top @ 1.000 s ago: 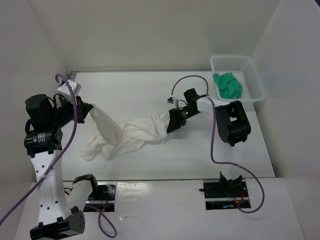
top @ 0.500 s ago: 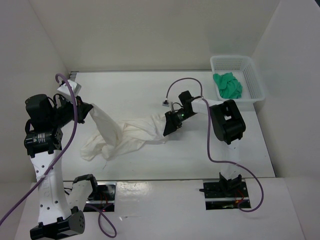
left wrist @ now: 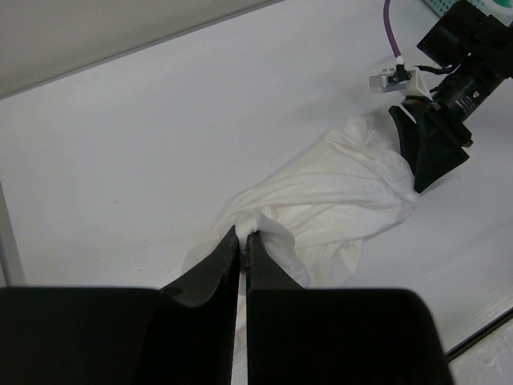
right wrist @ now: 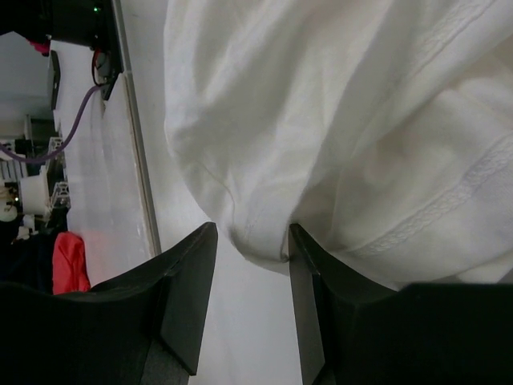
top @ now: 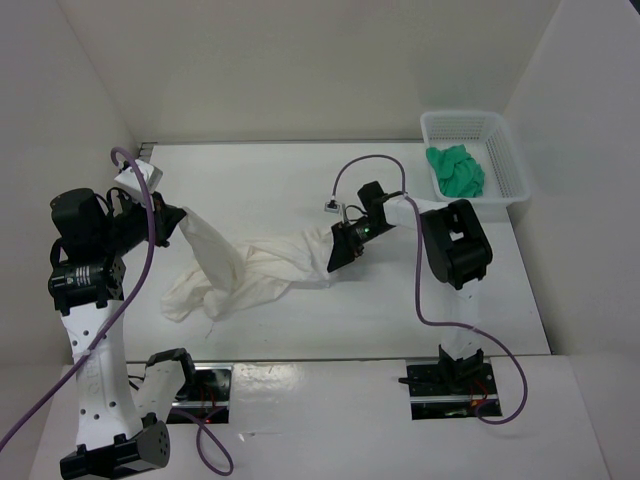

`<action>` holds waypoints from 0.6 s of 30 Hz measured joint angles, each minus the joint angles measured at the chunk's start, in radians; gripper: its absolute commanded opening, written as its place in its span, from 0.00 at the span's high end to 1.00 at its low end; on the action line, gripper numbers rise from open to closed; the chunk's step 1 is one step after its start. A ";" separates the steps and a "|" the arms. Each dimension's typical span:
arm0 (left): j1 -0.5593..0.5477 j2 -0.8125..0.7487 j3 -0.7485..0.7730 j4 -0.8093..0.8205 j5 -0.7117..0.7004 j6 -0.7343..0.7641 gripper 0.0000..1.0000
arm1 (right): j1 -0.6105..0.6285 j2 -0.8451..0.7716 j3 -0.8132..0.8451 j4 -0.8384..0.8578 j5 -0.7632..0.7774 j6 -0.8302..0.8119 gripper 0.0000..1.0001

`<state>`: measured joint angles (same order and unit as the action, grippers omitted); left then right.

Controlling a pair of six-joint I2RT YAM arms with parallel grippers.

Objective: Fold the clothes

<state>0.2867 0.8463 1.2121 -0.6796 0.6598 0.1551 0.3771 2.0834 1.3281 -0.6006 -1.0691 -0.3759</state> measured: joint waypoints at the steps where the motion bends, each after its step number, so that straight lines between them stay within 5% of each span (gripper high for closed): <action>1: 0.000 0.000 0.000 0.000 0.000 0.000 1.00 | 0.000 -0.003 0.000 -0.006 -0.005 -0.007 0.54; 18: 0.000 0.000 0.000 0.000 0.001 0.000 1.00 | 0.000 -0.048 0.000 -0.043 -0.020 -0.048 0.62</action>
<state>0.2867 0.8463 1.2121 -0.6800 0.6609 0.1555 0.3771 2.0350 1.3281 -0.6434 -1.0893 -0.4240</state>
